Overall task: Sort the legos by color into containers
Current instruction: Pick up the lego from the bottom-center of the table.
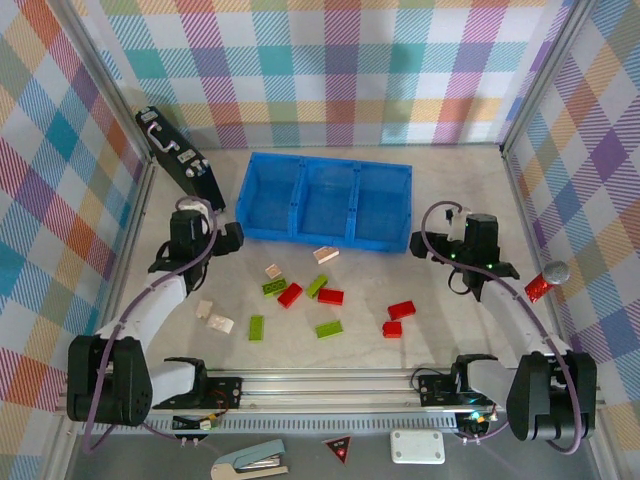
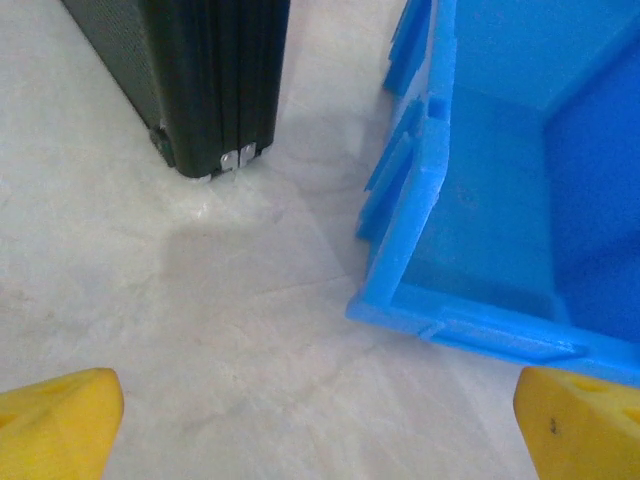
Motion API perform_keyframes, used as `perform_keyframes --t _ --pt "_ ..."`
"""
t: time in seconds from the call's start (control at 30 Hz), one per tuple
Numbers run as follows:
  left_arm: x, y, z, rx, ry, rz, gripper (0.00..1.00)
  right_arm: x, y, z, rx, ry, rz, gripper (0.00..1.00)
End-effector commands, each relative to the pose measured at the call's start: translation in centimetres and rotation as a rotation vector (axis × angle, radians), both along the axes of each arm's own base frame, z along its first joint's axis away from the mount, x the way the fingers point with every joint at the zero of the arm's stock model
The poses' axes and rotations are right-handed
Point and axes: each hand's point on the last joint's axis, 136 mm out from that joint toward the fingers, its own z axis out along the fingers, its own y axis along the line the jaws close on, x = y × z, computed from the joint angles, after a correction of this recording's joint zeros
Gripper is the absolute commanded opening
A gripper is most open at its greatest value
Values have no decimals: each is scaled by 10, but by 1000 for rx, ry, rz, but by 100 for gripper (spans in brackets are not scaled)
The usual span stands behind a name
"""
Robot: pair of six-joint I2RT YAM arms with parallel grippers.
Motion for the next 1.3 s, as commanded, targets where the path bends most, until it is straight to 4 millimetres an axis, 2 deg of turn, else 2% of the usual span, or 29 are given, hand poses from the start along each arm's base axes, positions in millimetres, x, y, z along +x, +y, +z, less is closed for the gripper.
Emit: perform_keyframes --t 0.0,0.13,0.3,0.43,0.63,0.73,0.93,1.13,1.27 --pt "-25 2 6 -21 138 39 100 -27 3 -3 63 160 -62 95" --pt "-37 -3 24 -41 174 15 100 -46 4 -5 89 253 -124 92" --pt "-44 -14 40 -80 218 -40 100 -72 5 -12 121 398 -198 83" --pt "-47 -19 44 -56 265 -104 100 -90 17 -21 97 483 -164 77" --pt "-48 -17 37 40 268 -177 100 -113 33 -39 -13 585 -81 75" --pt "-49 -16 34 60 263 -192 100 -118 45 -47 -63 624 -29 75" --pt "-48 -18 29 60 246 -208 100 -119 52 -62 -189 674 33 79" --pt "-44 -17 28 51 247 -207 100 -115 63 -67 -253 687 116 84" --pt "-45 -17 27 54 251 -206 100 -116 68 -78 -249 722 129 86"
